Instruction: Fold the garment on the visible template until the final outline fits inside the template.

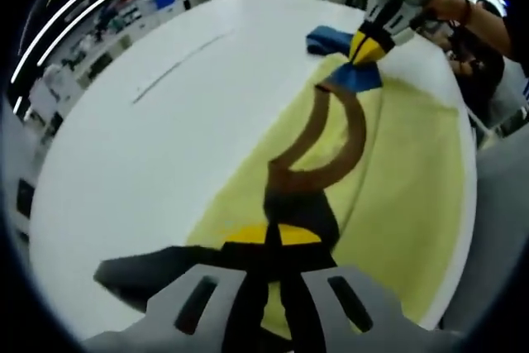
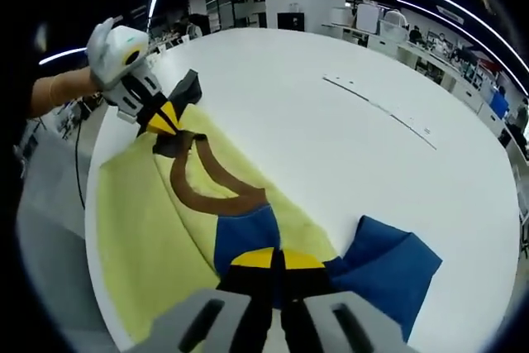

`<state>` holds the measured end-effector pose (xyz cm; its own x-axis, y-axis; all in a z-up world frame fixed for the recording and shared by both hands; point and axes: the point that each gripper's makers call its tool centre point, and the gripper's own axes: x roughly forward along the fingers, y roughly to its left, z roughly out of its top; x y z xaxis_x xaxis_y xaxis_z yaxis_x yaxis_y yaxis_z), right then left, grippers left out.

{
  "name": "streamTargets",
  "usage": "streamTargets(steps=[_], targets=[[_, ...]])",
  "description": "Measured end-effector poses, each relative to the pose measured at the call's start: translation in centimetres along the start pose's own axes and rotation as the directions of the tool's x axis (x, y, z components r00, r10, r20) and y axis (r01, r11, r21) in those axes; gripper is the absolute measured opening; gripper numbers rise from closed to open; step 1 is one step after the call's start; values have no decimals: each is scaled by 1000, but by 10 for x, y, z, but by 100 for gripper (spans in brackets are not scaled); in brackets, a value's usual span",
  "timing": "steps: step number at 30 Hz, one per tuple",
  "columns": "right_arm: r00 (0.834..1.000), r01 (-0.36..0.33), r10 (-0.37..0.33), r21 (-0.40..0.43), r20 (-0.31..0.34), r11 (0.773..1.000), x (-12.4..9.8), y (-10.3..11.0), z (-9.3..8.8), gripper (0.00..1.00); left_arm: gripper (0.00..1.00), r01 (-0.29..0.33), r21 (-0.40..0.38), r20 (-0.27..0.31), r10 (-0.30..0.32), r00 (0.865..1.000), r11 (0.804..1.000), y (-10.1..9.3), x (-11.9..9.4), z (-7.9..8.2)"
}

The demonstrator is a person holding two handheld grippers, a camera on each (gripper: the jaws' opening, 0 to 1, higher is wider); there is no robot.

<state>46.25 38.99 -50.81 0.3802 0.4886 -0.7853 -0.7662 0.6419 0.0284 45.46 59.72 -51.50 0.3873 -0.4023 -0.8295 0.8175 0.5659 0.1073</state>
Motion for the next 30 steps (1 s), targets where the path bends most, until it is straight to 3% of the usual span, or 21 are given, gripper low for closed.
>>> streamTargets(steps=[7,10,17,23,26,28,30], targets=[[999,29,-28,-14,37,999,-10,-7,17,0,0,-49,-34,93,52,994,998,12,-21,27],[998,49,-49,-8,50,999,-12,-12,22,0,0,-74,-58,146,81,986,996,23,-29,39],[984,118,-118,12,136,993,-17,-32,44,0,0,-117,-140,190,143,971,983,46,-36,53],[972,136,-150,89,178,987,-12,-51,59,0,0,-136,-193,231,180,956,972,65,-35,69],[961,150,-175,127,215,980,-11,-62,69,0,0,-157,-196,253,205,945,968,75,-35,78],[954,163,-194,149,229,975,-10,-70,75,0,0,-168,-217,298,229,927,962,82,-38,89],[948,171,-207,164,241,972,-9,-75,80,0,0,-174,-219,316,238,919,960,90,-37,95]])
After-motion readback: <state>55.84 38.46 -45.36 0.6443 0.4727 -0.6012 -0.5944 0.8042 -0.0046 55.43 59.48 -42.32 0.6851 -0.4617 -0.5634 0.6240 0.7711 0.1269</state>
